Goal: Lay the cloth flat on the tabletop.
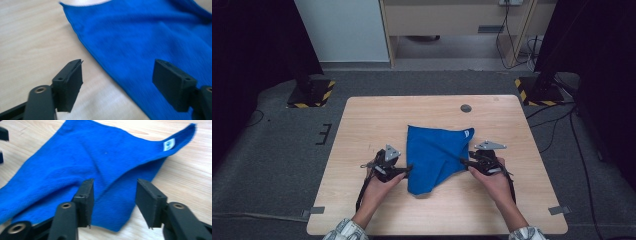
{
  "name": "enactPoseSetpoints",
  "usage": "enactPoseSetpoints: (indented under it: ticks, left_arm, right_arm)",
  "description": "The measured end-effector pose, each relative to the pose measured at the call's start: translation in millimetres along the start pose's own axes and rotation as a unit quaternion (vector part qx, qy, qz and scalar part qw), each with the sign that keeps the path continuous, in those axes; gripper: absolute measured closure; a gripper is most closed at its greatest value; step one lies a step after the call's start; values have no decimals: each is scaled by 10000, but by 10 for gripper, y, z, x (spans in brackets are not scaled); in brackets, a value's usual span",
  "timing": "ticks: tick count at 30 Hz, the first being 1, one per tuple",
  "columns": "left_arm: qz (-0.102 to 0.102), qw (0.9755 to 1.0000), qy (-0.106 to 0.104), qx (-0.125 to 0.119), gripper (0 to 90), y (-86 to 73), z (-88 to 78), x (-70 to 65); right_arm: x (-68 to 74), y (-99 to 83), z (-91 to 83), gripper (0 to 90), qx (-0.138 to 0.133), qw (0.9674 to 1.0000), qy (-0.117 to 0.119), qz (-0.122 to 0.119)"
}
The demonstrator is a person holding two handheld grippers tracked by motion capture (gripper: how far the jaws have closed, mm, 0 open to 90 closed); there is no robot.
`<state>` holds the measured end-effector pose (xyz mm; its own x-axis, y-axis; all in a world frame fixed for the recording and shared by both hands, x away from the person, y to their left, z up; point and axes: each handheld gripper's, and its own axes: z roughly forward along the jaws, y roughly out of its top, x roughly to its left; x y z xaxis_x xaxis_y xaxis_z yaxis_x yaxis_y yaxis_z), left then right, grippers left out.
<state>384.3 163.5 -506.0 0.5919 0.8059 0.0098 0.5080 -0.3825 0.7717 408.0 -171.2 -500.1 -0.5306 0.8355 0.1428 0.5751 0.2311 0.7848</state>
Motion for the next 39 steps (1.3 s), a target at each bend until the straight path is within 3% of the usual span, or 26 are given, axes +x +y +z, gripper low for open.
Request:
enactPoseSetpoints:
  ticks: [4, 9, 12, 16, 20, 25, 33, 39]
  left_arm:
    - [65, 9999, -37, 97, 202, -84, -6, -76]
    - [221, 9993, -30, 284, 191, -110, 113, -149]
    - [297, 9987, 5, 405, 190, -137, 164, -174]
    - [335, 9983, 13, 475, 190, -151, 184, -180]
    - [306, 9984, -9, 486, 187, -155, 188, -161]
    - [304, 9982, -42, 508, 189, -153, 190, -148]
    - [283, 9982, -55, 534, 197, -159, 180, -111]
    - [273, 9982, -36, 533, 194, -160, 181, -85]
  right_arm:
    - [98, -14, 7, 384, 29, 10000, -81, -38]
    - [158, -66, 101, 365, 161, 9994, -302, -70]
    - [206, -75, 144, 397, 217, 9991, -338, -142]
    - [255, -84, 175, 550, 373, 9974, -528, -311]
    - [235, -93, 153, 738, 422, 9974, -490, -304]
    - [169, -70, 60, 820, 298, 9983, -420, -272]
    - [-39, -97, -97, 847, 237, 9990, -382, -83]
    - [-106, -89, -151, 844, 219, 9992, -335, -28]
